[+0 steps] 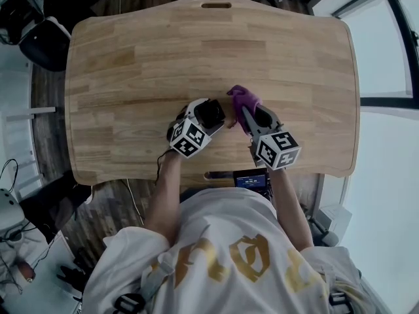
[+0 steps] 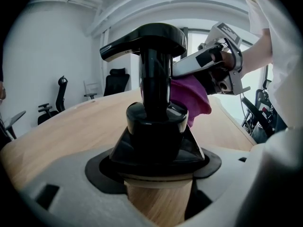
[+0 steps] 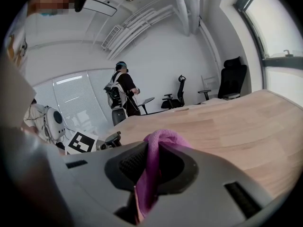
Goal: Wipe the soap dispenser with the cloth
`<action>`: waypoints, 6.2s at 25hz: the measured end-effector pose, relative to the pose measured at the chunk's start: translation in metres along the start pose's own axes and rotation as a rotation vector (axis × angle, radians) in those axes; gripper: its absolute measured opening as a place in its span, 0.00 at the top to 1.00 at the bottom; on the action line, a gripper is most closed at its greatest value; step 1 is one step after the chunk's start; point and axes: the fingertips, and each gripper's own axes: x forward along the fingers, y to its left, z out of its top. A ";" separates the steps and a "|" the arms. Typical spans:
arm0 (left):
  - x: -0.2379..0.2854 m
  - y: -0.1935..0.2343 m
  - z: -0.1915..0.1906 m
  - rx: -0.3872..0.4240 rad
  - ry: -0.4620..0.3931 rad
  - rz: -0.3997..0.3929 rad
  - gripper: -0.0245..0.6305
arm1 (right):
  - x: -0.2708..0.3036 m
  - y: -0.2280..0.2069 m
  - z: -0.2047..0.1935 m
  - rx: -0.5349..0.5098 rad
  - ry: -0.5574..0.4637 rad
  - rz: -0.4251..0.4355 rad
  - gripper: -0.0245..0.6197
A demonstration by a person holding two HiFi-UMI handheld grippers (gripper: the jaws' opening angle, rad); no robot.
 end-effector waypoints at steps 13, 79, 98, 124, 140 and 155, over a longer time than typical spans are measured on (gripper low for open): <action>-0.029 0.000 0.038 -0.021 -0.077 0.006 0.43 | -0.025 0.041 0.035 -0.028 -0.118 0.100 0.89; -0.070 -0.069 0.101 0.203 -0.104 -0.115 0.43 | -0.052 0.084 0.087 -0.199 -0.212 0.129 0.88; -0.081 -0.055 0.097 0.067 -0.181 -0.137 0.43 | -0.057 0.120 0.061 -0.200 -0.126 0.401 0.88; -0.079 -0.041 0.087 0.016 -0.147 -0.113 0.43 | -0.058 0.174 0.025 -0.241 0.035 0.652 0.88; -0.082 -0.050 0.100 0.020 -0.189 -0.153 0.43 | -0.065 0.133 0.047 -0.219 -0.068 0.508 0.88; -0.091 -0.060 0.108 0.068 -0.204 -0.190 0.43 | -0.059 0.121 0.071 -0.104 -0.165 0.476 0.88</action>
